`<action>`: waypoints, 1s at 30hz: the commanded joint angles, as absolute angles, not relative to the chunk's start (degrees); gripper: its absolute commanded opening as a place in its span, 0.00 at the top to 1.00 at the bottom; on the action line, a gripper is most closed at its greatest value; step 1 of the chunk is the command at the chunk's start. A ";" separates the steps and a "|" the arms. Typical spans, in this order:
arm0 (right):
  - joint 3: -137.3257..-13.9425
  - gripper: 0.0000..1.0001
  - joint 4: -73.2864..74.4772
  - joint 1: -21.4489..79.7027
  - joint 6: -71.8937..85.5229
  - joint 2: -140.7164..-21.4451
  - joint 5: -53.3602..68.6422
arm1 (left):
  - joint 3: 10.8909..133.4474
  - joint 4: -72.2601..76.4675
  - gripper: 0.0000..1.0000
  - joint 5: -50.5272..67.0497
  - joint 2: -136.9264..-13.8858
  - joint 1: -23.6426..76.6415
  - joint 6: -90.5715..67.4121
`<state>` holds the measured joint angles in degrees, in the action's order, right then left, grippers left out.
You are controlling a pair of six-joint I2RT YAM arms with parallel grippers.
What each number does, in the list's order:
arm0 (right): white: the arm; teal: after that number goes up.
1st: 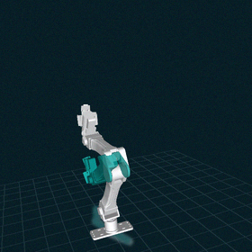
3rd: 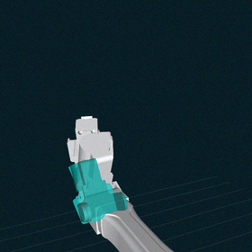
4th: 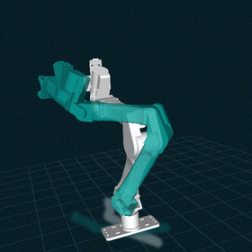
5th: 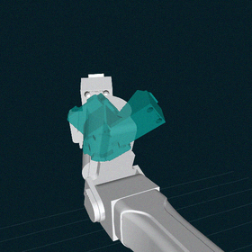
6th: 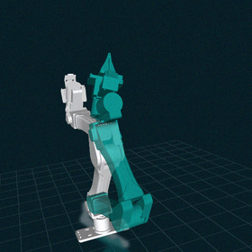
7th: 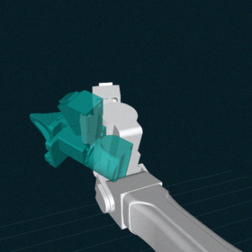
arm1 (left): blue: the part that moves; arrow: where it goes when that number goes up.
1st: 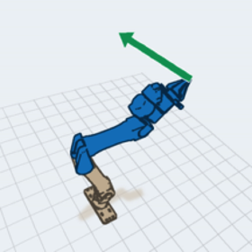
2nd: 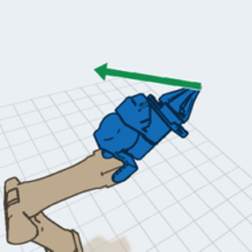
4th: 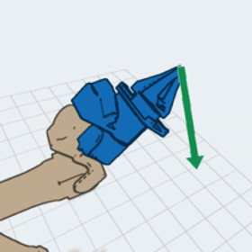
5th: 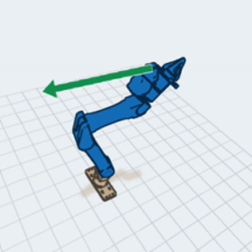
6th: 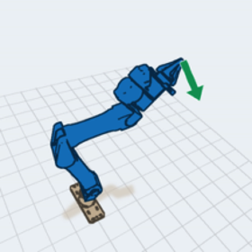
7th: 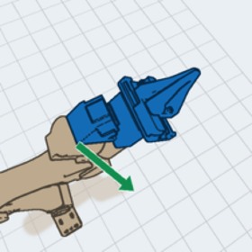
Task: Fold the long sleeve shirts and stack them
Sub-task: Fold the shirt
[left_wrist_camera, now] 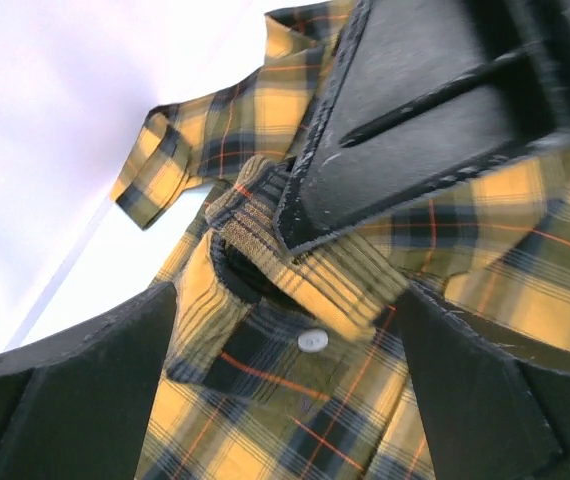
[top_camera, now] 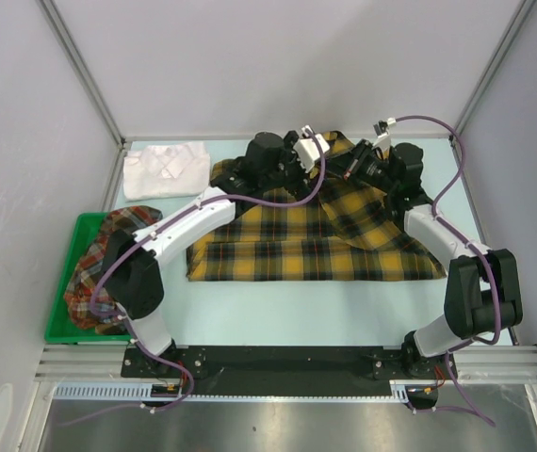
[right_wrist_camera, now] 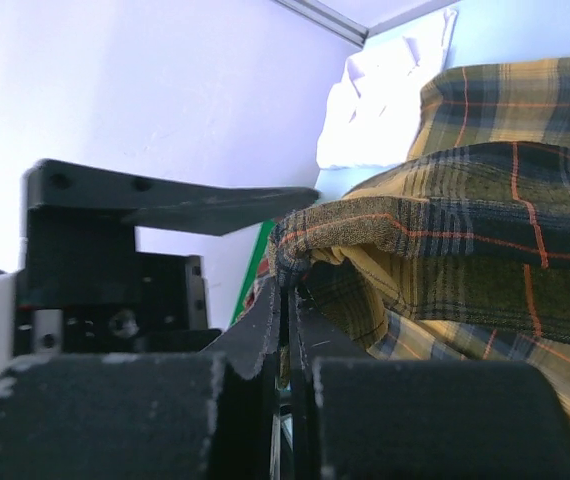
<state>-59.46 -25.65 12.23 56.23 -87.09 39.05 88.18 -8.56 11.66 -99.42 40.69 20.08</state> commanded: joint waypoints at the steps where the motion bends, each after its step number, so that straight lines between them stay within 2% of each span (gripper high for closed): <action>1: -59.50 1.00 -30.59 12.92 57.74 -84.64 36.74 | 90.35 -5.10 0.19 5.46 -100.98 40.61 21.27; 2: -59.50 1.00 -30.41 12.92 57.66 -84.55 36.65 | 90.79 -5.18 0.30 4.41 -101.42 40.61 21.36; 4: -59.50 1.00 -29.53 13.09 56.96 -84.64 36.39 | 90.70 -5.45 0.40 3.87 -101.43 40.61 22.32; 7: -59.59 1.00 -28.74 13.01 56.34 -84.64 35.86 | 89.48 -5.01 0.69 4.74 -100.29 40.34 24.16; 8: -59.68 1.00 -28.65 13.01 56.25 -84.81 35.86 | 89.21 -5.97 1.00 6.14 -100.11 39.99 24.78; 10: -60.55 1.00 -28.65 12.66 56.08 -85.43 37.26 | 88.95 -8.16 1.00 13.86 -99.41 39.20 27.06; 12: -61.61 0.88 -25.25 11.35 53.98 -85.78 41.37 | 88.16 -11.24 1.00 19.66 -98.18 37.10 28.90; 13: -62.48 0.76 -22.96 10.38 52.66 -85.43 42.96 | 87.98 -12.73 1.00 23.95 -97.83 36.22 29.79; 16: -63.02 0.63 -8.65 4.24 42.04 -82.36 47.45 | 87.45 -21.16 1.00 33.26 -97.21 32.09 36.19; 18: -62.67 0.57 3.09 -1.03 31.71 -78.77 48.16 | 87.10 -28.98 1.00 35.24 -97.38 30.06 44.24; 22: -62.58 0.35 18.61 -6.58 12.60 -75.76 47.38 | 82.72 -38.14 1.00 36.56 -95.90 28.92 60.09; 27: -63.20 0.31 31.80 -13.78 -6.48 -78.66 43.51 | 72.79 -44.03 1.00 37.44 -89.92 27.43 77.92; 30: -62.84 0.34 35.23 -15.46 -14.22 -80.42 41.49 | 67.78 -44.56 1.00 37.00 -87.20 25.41 84.34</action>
